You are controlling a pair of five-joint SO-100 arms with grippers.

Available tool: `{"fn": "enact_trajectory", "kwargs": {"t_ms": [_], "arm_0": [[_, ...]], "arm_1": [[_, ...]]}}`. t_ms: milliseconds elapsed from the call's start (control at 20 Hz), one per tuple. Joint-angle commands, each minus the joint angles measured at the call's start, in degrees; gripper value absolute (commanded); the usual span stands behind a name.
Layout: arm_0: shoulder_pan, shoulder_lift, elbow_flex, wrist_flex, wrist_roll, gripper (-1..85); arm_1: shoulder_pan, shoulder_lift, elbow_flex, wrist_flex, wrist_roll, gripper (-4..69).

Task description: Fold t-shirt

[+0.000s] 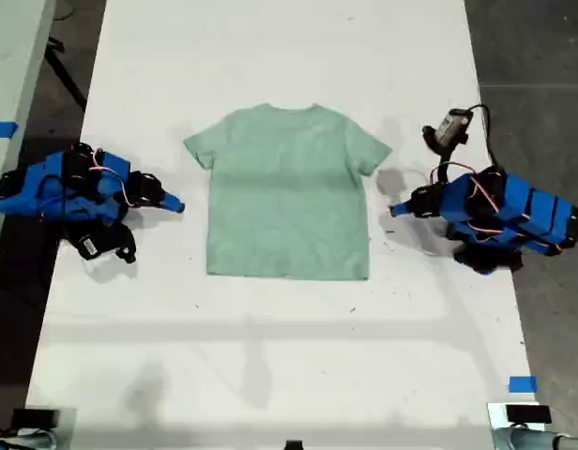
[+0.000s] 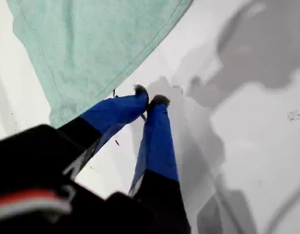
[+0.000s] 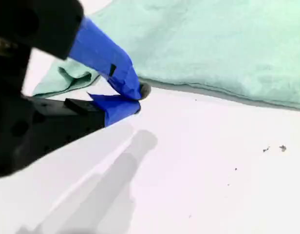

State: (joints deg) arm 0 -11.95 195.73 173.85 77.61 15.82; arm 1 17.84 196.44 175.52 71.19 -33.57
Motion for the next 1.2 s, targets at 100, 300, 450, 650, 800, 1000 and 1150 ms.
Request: {"fn": "enact_trajectory", "kwargs": {"t_ms": [100, 300, 450, 650, 800, 1000, 1150], "arm_0": [[3.3, -0.3, -5.9, 0.6, -20.5, 0.0], [3.2, -0.3, -5.8, 1.8, -20.7, 0.0], [2.6, -2.0, -8.2, 1.9, -20.7, 0.0], [-1.2, -38.0, -28.1, -4.2, -15.4, 0.0], [-8.3, -47.4, -36.5, -4.7, -10.0, 0.0], [-25.0, -52.7, -46.2, 4.3, 2.4, 0.0], [-33.2, -59.7, -55.1, 10.0, 10.1, 1.1]], "arm_1": [[-3.3, 0.1, -9.0, 4.9, 40.4, -1.1], [-3.6, 0.1, -8.9, 4.6, 40.8, -1.1], [-3.8, -1.5, -11.4, 3.1, 39.7, -1.0], [0.0, -35.7, -30.7, -6.5, 30.1, -1.0], [5.8, -45.9, -41.5, -5.1, 21.6, -1.0], [18.5, -48.9, -51.8, 4.8, 9.6, -1.1], [26.3, -54.8, -59.8, 10.1, 1.5, 4.3]]}}
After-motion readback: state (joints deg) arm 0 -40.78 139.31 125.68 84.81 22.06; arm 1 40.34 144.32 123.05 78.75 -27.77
